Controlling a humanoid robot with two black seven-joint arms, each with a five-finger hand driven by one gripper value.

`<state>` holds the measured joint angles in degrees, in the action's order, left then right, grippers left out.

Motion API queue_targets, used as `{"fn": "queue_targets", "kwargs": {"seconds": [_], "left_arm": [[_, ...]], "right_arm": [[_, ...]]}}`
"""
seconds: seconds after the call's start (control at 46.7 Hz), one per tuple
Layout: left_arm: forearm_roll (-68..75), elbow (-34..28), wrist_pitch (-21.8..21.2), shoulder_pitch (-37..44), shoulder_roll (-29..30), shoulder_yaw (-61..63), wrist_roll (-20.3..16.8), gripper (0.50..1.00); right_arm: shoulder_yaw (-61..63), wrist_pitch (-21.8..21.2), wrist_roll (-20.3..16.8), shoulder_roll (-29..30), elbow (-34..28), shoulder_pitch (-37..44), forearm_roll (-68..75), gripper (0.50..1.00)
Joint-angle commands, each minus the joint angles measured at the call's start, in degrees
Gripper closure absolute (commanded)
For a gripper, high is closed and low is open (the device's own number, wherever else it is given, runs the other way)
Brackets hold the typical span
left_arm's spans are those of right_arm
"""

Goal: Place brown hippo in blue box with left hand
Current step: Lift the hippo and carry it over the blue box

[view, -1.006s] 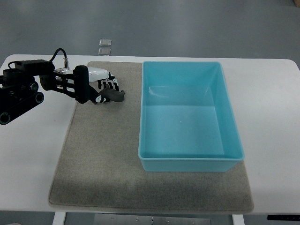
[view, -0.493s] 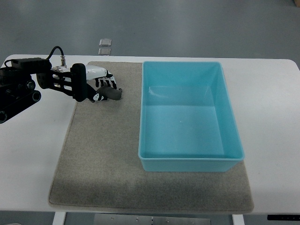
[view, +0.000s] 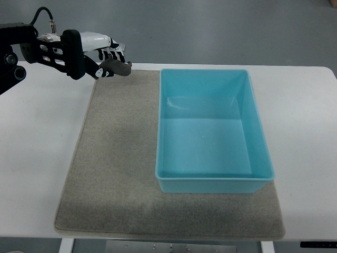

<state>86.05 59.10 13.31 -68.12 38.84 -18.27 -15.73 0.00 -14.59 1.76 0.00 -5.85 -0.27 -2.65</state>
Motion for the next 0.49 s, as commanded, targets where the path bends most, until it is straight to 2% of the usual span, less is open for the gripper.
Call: {"fn": "queue_targets", "kwargs": {"seconds": [0.0, 0.321, 0.471], "left_arm": [[0.0, 1.5, 0.9, -1.4, 0.0, -0.3, 0.0, 1.000], [0.0, 13.7, 1.9, -2.2, -0.4, -1.2, 0.8, 1.000], [0.2, 16.3, 2.0, -2.3, -3.4, -0.9, 1.0, 1.000]], "right_arm": [[0.0, 0.0, 0.0, 0.0, 0.0, 0.0, -0.1, 0.564], [0.0, 0.0, 0.0, 0.0, 0.0, 0.0, 0.0, 0.564], [0.0, 0.0, 0.0, 0.0, 0.0, 0.0, 0.0, 0.564]]}}
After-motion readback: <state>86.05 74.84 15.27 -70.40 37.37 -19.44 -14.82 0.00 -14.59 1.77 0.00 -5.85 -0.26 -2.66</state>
